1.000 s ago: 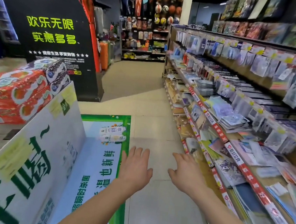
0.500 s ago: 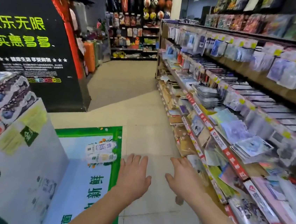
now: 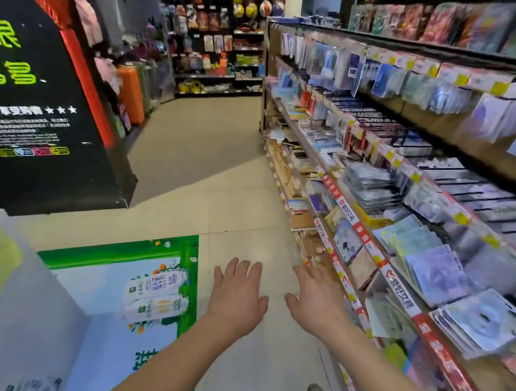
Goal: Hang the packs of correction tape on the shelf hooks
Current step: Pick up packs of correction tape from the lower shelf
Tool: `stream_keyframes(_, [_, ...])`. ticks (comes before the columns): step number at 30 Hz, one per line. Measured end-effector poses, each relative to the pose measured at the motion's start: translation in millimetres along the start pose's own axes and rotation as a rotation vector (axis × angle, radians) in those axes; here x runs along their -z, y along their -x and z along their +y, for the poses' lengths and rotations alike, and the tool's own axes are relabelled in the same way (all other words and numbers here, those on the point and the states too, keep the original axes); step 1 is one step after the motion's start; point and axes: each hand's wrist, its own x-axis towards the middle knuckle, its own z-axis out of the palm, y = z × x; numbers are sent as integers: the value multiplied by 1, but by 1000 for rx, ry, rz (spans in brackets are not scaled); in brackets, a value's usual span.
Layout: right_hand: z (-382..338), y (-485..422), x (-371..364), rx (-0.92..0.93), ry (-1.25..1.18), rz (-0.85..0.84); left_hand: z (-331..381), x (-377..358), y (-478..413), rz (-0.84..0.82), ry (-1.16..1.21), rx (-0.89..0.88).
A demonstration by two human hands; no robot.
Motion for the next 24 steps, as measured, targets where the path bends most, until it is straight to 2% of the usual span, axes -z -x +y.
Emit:
stream_keyframes(13, [-35,-236,10,-138,22,110,-105,30,-241,95,-8,-175])
stream_keyframes(24, [-33,-401,18,-219,23,86,-150,28,-415,28,-31,-239])
